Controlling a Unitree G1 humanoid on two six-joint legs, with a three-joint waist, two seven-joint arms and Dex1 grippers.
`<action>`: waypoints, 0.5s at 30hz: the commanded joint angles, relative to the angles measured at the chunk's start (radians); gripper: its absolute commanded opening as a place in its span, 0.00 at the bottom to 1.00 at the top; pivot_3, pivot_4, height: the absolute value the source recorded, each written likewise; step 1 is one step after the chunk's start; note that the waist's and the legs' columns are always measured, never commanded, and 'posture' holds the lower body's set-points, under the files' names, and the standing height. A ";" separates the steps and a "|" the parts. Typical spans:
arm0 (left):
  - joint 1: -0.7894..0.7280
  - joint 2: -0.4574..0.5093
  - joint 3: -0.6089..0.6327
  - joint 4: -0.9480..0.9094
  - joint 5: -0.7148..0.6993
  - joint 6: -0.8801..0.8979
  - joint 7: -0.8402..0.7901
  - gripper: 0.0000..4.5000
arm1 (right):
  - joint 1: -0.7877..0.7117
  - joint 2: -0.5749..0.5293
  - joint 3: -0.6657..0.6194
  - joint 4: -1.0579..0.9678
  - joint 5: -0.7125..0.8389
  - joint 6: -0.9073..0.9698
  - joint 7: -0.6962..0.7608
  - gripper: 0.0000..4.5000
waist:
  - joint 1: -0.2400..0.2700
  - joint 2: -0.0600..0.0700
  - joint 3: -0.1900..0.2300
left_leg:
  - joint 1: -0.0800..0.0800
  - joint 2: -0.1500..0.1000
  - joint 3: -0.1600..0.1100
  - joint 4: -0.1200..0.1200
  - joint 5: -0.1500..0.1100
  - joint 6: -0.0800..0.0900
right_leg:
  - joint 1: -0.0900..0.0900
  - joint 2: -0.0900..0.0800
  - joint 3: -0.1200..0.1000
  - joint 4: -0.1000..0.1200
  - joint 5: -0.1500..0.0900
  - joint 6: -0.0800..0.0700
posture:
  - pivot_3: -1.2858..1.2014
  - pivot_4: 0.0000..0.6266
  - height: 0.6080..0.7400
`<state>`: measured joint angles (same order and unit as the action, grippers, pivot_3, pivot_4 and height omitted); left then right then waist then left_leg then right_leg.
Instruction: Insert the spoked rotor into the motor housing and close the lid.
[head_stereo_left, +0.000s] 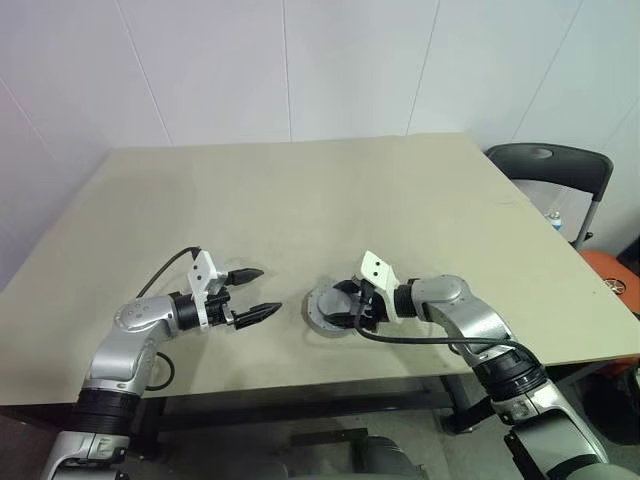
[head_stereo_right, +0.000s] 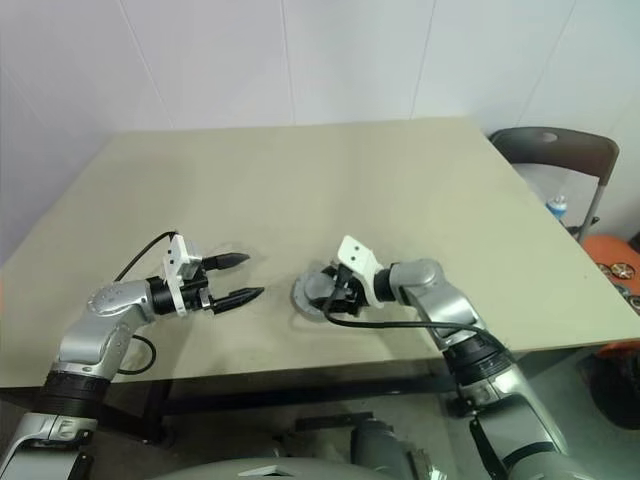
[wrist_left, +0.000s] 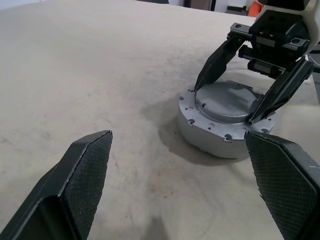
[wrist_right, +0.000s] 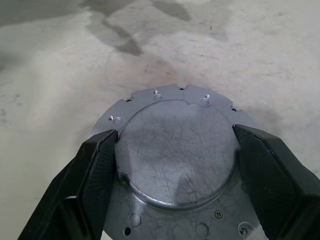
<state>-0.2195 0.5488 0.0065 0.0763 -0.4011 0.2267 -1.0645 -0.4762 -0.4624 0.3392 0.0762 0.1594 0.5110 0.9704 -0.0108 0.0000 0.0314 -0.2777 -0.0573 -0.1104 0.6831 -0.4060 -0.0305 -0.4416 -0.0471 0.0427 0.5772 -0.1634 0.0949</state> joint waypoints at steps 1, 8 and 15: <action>-0.023 0.004 0.001 -0.039 -0.003 0.001 0.003 1.00 | -0.014 -0.013 0.018 0.084 -0.065 0.001 -0.039 0.73 | -0.001 0.000 0.000 | 0.002 0.000 0.000 0.000 -0.001 0.002 | 0.002 0.000 0.000 0.000 0.000 0.000 | 0.52 0.00 1.00; -0.027 -0.005 -0.012 -0.041 0.000 0.003 0.005 1.00 | 0.010 -0.033 0.028 0.020 0.015 0.104 0.055 0.73 | 0.006 0.000 0.000 | 0.011 0.000 -0.001 0.000 -0.003 0.005 | 0.014 0.001 0.000 0.000 -0.001 0.001 | 0.52 0.00 1.00; -0.037 -0.018 -0.033 -0.040 0.007 -0.004 0.011 1.00 | -0.004 -0.025 0.031 0.065 -0.050 0.034 -0.005 0.73 | 0.001 0.000 0.000 | 0.008 0.000 0.000 0.000 -0.001 0.002 | 0.009 -0.001 0.000 -0.001 -0.001 0.001 | 0.52 0.00 1.00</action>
<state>-0.2362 0.5365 -0.0240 0.0667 -0.4003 0.2349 -1.0579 -0.4917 -0.4718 0.3449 0.0869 0.1672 0.5429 0.9915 -0.0096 0.0000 0.0310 -0.2690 -0.0574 -0.1106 0.6828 -0.4080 -0.0272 -0.4329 -0.0480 0.0427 0.5760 -0.1645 0.0963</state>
